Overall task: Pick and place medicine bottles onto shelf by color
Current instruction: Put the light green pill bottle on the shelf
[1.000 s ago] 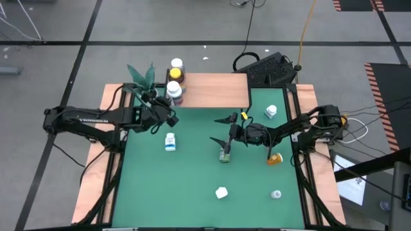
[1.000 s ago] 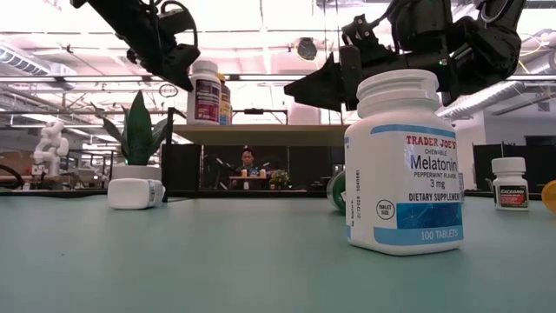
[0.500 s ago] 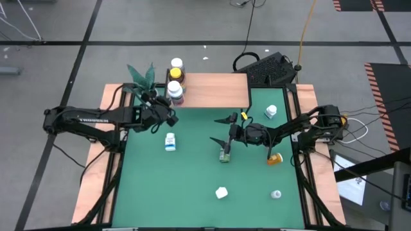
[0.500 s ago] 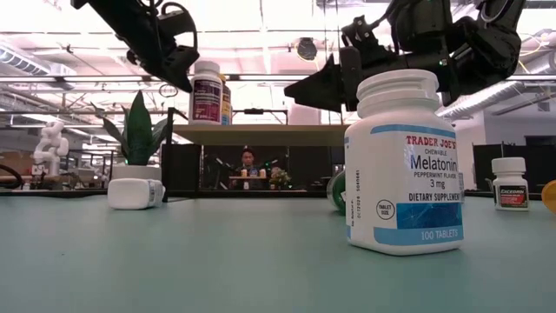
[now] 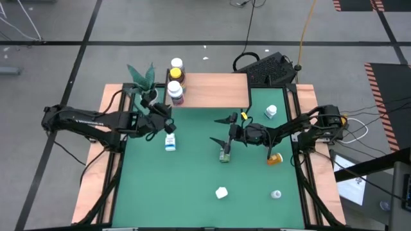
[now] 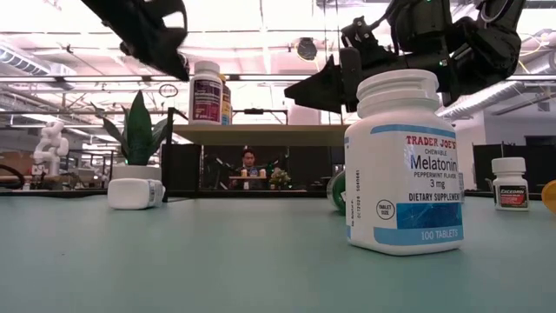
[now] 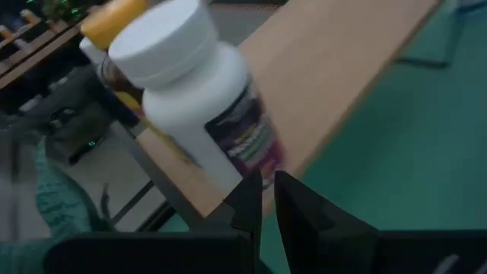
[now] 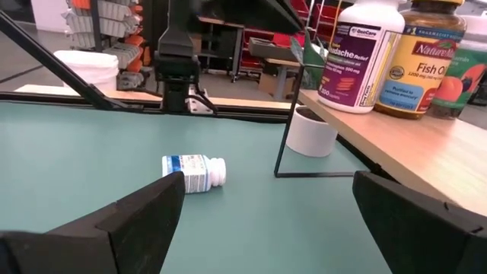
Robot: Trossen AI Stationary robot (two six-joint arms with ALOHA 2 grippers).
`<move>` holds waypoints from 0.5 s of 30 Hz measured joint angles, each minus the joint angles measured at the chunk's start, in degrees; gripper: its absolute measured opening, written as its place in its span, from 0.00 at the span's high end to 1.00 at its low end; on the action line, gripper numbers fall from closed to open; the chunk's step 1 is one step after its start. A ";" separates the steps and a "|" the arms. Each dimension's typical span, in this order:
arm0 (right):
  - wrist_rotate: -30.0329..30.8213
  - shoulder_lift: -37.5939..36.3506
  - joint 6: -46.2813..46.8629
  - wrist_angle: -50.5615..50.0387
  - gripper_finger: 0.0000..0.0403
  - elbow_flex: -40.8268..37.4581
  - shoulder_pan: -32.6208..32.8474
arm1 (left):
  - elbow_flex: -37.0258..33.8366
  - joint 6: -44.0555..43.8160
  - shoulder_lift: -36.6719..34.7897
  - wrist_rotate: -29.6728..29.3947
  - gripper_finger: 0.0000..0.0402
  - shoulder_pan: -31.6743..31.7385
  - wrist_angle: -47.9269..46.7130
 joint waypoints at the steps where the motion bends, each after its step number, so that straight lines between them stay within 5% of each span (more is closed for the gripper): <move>1: 0.00 0.00 0.54 -0.19 0.07 0.00 0.00 | 0.08 -0.99 -0.60 -0.01 0.91 -1.17 -0.51; 6: 0.00 0.00 3.89 -0.92 0.07 0.00 0.02 | 0.09 -5.50 -3.47 -0.07 0.87 -7.32 -2.95; 15: -6.05 0.00 11.71 0.60 0.07 0.00 0.02 | 0.07 -7.62 -1.00 -0.36 0.64 -15.04 4.95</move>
